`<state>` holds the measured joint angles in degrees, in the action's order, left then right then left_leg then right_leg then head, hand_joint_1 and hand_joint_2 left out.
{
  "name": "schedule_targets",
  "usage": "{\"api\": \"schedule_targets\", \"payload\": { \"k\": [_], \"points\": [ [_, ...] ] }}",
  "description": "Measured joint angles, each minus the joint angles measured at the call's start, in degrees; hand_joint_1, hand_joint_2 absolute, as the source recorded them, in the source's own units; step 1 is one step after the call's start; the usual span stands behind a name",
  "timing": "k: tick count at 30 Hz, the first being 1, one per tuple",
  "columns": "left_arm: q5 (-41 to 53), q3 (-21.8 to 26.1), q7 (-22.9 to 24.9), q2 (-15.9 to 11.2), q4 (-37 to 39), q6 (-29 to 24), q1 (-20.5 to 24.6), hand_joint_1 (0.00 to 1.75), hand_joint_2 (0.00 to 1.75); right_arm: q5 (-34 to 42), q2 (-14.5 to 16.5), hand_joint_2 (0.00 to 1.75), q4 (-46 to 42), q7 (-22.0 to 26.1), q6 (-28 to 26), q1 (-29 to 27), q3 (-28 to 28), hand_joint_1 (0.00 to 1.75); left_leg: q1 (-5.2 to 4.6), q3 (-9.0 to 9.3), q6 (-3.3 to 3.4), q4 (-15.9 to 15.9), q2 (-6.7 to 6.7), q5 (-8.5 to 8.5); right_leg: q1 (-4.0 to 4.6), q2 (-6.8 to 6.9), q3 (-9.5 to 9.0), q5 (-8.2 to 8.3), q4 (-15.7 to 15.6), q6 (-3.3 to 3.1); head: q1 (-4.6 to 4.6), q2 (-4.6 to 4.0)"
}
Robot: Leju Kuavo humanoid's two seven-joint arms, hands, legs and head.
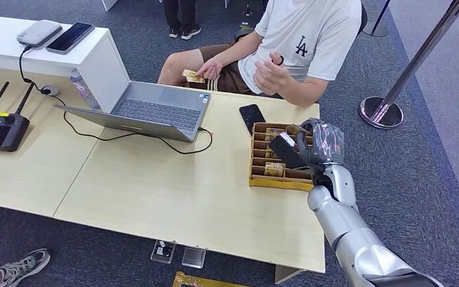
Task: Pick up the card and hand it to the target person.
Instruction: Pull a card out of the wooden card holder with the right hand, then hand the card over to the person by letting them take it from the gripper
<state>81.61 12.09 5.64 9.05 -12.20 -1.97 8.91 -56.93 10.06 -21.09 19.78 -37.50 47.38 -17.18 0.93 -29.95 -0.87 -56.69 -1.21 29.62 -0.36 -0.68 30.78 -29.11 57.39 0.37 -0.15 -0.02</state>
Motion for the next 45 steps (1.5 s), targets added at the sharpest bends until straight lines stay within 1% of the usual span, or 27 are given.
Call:
{"api": "schedule_targets", "payload": {
  "k": [2, 4, 9, 15, 17, 18, 19, 21, 22, 30, 39, 43, 45],
  "points": [
    [0.09, 0.0, -0.01, 0.0, 0.0, 0.41, 0.02, 0.0, 1.75, 3.08, 1.63, 1.75, -2.48, 4.82, -1.45, -0.24, 0.57, 1.75, 0.0, 0.01, 0.0, 0.0, 0.03, 0.0, 0.0, 0.0, 0.02, 0.0, 0.01, 0.0, -0.05, 0.0],
    [0.14, 0.0, -0.03, 0.0, 0.0, 0.57, 0.05, 0.0, 1.75, 5.0, 3.11, 1.75, -5.19, 6.32, -1.56, -0.72, 0.46, 1.75, 0.0, 0.01, 0.0, 0.0, 0.04, 0.0, 0.01, 0.01, 0.02, -0.01, 0.01, -0.01, -0.1, 0.0],
    [0.14, 0.0, -0.8, 0.0, -0.01, 0.49, 0.25, 0.0, 1.75, 8.94, 5.48, 1.75, -13.27, 7.16, -0.96, -3.04, -2.27, 1.75, 0.0, 0.0, 0.0, 0.01, 0.08, 0.0, 0.01, -0.01, 0.02, -0.01, 0.03, -0.01, -0.09, 0.0],
    [0.09, 0.0, -1.55, 0.01, -0.01, 0.4, 0.31, 0.0, 1.75, 9.99, 6.5, 1.75, -18.85, 7.13, -0.97, -4.61, -5.43, 1.75, 0.0, 0.0, 0.0, 0.0, 0.08, 0.0, 0.0, -0.01, 0.02, 0.0, 0.03, -0.01, -0.04, 0.0],
    [0.1, 0.0, -1.4, 0.0, 0.0, 1.12, 0.28, 0.0, 1.75, 10.3, 6.59, 1.75, -19.87, 6.72, -0.9, -4.8, -6.42, 0.97, 0.0, 0.0, 0.0, 0.0, 0.08, 0.0, 0.0, -0.01, 0.02, 0.0, 0.03, -0.01, -0.04, 0.0],
    [0.11, -0.01, -1.32, 0.0, 0.0, 1.57, 0.26, 0.0, 1.75, 10.48, 6.62, 1.75, -20.21, 6.43, -0.86, -4.83, -6.9, 0.55, 0.0, 0.0, 0.0, 0.0, 0.08, 0.0, 0.0, -0.01, 0.02, 0.0, 0.03, -0.01, -0.04, 0.0],
    [0.12, -0.01, -1.25, 0.0, 0.0, 2.08, 0.24, 0.0, 1.31, 10.63, 6.64, 1.75, -20.45, 6.03, -0.83, -4.85, -7.4, 0.11, 0.0, 0.0, 0.0, 0.0, 0.08, 0.0, 0.0, -0.01, 0.02, 0.0, 0.03, -0.01, -0.05, 0.0],
    [0.08, -0.01, -1.2, 0.0, 0.01, 2.46, 0.2, 0.0, 0.44, 10.63, 6.63, 1.75, -20.6, 5.31, -0.84, -4.87, -8.13, 0.01, 0.0, 0.0, 0.0, 0.0, 0.08, 0.0, 0.0, -0.01, 0.02, -0.01, 0.03, -0.01, -0.05, 0.0],
    [0.04, 0.0, -1.16, -0.01, 0.01, 2.58, 0.21, 0.0, 0.0, 10.6, 6.62, 1.75, -20.61, 4.96, -0.86, -4.89, -8.47, 0.0, 0.0, 0.0, 0.0, 0.0, 0.08, 0.0, 0.0, -0.01, 0.02, -0.01, 0.03, -0.01, -0.05, 0.0],
    [0.04, 0.02, -0.32, -0.33, 0.01, 3.17, 0.58, 0.0, 0.0, 10.6, 6.46, 1.75, -20.55, 3.05, -1.11, -4.98, -10.02, 0.0, 0.0, 0.0, 0.0, 0.0, 0.08, 0.0, 0.0, -0.01, 0.01, 0.0, 0.03, -0.01, -0.04, 0.0],
    [0.16, -0.02, -0.52, 0.04, 0.05, 3.34, 0.67, 0.0, 0.0, 10.03, 5.64, 1.75, -20.56, 1.24, -1.66, -5.11, -10.67, 0.0, 0.0, 0.01, 0.0, -0.02, 0.08, 0.0, 0.0, -0.01, 0.02, 0.0, 0.03, -0.01, -0.02, 0.0],
    [0.14, -0.02, -0.49, 0.09, 0.05, 2.93, 0.63, 0.0, 0.0, 8.29, 4.36, 0.0, -20.77, -0.3, -2.17, -5.58, -10.15, 0.0, 0.0, 0.02, 0.0, -0.02, 0.08, 0.0, 0.0, 0.0, 0.03, 0.0, 0.02, 0.0, -0.03, 0.0],
    [0.11, -0.02, -0.48, 0.09, 0.05, 2.7, 0.54, 0.0, 0.0, 6.98, 3.23, 0.0, -20.94, -0.68, -2.21, -6.17, -8.83, 0.0, 0.0, 0.02, 0.0, -0.05, 0.08, 0.0, 0.0, 0.0, 0.02, 0.0, 0.02, 0.0, -0.03, 0.0]
  ]
}}
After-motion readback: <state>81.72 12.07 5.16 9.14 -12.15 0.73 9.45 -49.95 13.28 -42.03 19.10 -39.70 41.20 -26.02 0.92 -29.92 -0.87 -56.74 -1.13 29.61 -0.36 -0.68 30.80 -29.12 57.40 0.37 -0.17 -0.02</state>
